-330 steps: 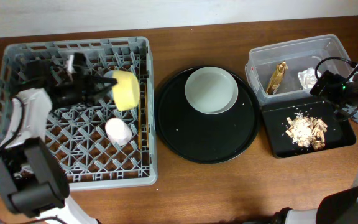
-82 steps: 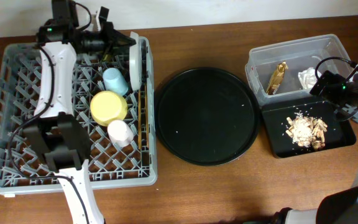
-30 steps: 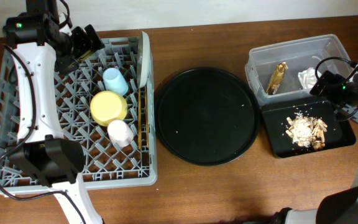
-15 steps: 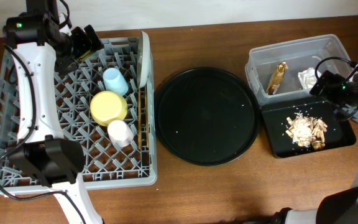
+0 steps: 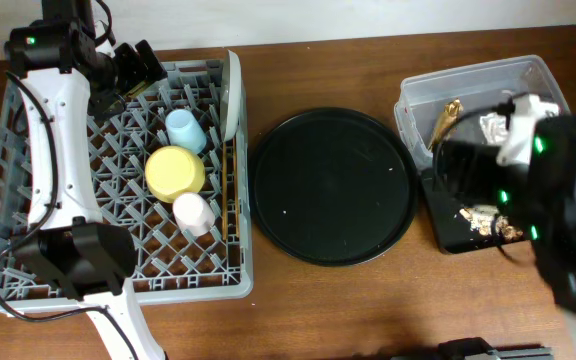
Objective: Sort waste into correct bins and load items into the dishwasher rack
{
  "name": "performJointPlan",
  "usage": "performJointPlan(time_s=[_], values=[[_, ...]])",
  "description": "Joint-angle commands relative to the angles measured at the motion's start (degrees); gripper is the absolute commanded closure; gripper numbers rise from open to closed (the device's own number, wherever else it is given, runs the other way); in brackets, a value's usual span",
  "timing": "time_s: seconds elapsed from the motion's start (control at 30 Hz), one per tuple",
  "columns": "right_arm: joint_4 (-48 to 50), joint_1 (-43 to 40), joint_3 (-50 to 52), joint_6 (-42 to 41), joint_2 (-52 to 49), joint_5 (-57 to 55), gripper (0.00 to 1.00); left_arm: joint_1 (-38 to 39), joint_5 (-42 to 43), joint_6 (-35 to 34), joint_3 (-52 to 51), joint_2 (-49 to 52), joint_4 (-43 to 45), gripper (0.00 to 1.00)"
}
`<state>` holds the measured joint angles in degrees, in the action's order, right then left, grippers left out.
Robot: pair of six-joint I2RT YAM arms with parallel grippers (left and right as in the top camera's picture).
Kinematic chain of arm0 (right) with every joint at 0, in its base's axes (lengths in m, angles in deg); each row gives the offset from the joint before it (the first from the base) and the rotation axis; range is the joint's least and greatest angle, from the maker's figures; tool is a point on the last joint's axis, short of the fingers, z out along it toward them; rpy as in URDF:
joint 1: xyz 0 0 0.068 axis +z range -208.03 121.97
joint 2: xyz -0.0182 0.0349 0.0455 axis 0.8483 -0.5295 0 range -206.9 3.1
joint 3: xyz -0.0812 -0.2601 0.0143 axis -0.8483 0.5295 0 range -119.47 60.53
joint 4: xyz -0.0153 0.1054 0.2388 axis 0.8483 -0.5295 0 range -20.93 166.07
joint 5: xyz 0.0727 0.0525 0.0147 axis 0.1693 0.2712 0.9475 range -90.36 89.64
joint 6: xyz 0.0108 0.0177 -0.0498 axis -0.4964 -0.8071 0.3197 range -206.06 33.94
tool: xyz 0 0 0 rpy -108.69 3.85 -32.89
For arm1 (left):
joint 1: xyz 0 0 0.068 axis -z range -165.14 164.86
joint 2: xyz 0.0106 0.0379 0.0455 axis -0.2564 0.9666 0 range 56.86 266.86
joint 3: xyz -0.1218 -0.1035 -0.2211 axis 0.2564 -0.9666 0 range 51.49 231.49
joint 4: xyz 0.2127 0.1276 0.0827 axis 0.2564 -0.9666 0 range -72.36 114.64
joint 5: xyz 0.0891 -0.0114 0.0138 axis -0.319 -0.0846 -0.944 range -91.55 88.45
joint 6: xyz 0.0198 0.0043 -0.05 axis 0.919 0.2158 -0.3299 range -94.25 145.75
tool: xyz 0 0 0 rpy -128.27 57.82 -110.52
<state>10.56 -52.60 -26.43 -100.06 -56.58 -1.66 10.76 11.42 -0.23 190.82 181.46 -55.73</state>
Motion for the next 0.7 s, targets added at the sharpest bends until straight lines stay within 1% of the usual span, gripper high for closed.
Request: performJointPlan(time_s=[0.0, 0.03, 0.1, 0.17, 0.27, 0.33, 0.4, 0.47, 0.57, 0.67], values=[[-0.2, 4.31, 0.02, 3.26, 6.29, -11.85, 0.01, -0.09, -0.79, 0.76, 0.59, -0.85, -0.07, 0.01], [-0.15, 4.74, 0.52, 3.26, 8.15, -14.51, 0.01, -0.09, -0.79, 0.76, 0.59, -0.87, -0.07, 0.01], [1.46, 4.68, 2.86, 3.85, 12.5, -16.35, 0.01, -0.09, -0.79, 0.76, 0.59, -0.85, -0.07, 0.01], [6.82, 4.68, 7.26, 6.99, 17.49, -15.34, 0.01, -0.09, -0.79, 0.76, 0.59, -0.85, -0.07, 0.01], [20.87, 4.68, 18.01, 13.2, 26.56, -11.74, 0.01, -0.09, -0.79, 0.76, 0.59, -0.85, -0.07, 0.01], [34.82, 4.39, 29.07, 16.52, 34.69, -8.74, 0.01, -0.09, -0.79, 0.76, 0.59, -0.85, -0.07, 0.01], [46.95, 3.02, 39.82, 16.79, 41.94, -6.38, 0.01, -0.09, -0.79, 0.76, 0.59, -0.85, -0.07, 0.01], [56.54, 1.38, 48.63, 16.79, 47.19, -3.41, 0.01, -0.09, -0.79, 0.76, 0.59, -0.85, -0.09, 0.01], [68.0, -0.44, 58.97, 16.74, 52.48, -0.26, 0.01, -0.09, -0.79, 0.76, 0.59, -0.85, -0.07, 0.01], [74.84, -1.11, 68.7, 16.74, 57.05, 0.96, 0.01, -0.09, -0.79, 0.76, 0.59, -0.85, -0.07, 0.01]])
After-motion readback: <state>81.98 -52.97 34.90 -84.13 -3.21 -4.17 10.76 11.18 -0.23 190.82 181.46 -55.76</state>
